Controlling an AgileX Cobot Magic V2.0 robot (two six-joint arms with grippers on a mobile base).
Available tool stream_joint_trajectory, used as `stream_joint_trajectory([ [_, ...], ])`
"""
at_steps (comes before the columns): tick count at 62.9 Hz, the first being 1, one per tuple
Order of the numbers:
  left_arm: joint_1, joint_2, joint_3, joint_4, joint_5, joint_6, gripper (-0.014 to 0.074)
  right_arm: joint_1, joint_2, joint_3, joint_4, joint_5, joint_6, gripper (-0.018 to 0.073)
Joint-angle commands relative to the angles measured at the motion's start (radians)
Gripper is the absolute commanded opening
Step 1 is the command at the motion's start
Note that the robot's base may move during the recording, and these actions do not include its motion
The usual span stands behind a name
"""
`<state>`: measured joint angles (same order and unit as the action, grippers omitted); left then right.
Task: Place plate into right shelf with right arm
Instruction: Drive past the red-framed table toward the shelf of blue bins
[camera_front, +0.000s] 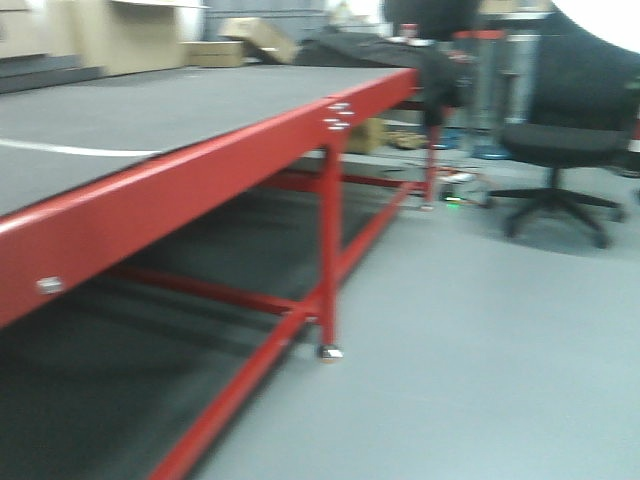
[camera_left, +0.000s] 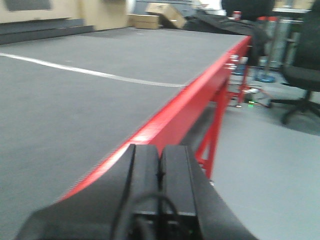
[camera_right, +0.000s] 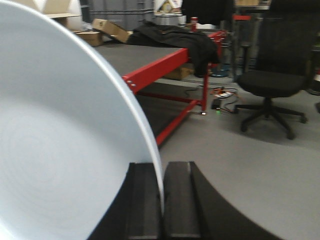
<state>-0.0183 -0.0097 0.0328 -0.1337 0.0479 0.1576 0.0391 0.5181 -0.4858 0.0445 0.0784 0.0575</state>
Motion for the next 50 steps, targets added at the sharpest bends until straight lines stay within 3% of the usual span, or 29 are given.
stream_joint_trajectory([
  [1,-0.002,-0.010,0.010,-0.008,-0.090,-0.007,-0.0128,-0.004,-0.001,-0.030,-0.009,-0.093,-0.004,0.0069],
  [50,-0.002,-0.010,0.010,-0.008,-0.090,-0.007,-0.0128,-0.004,-0.001,-0.030,-0.009,-0.093,-0.004,0.0069],
])
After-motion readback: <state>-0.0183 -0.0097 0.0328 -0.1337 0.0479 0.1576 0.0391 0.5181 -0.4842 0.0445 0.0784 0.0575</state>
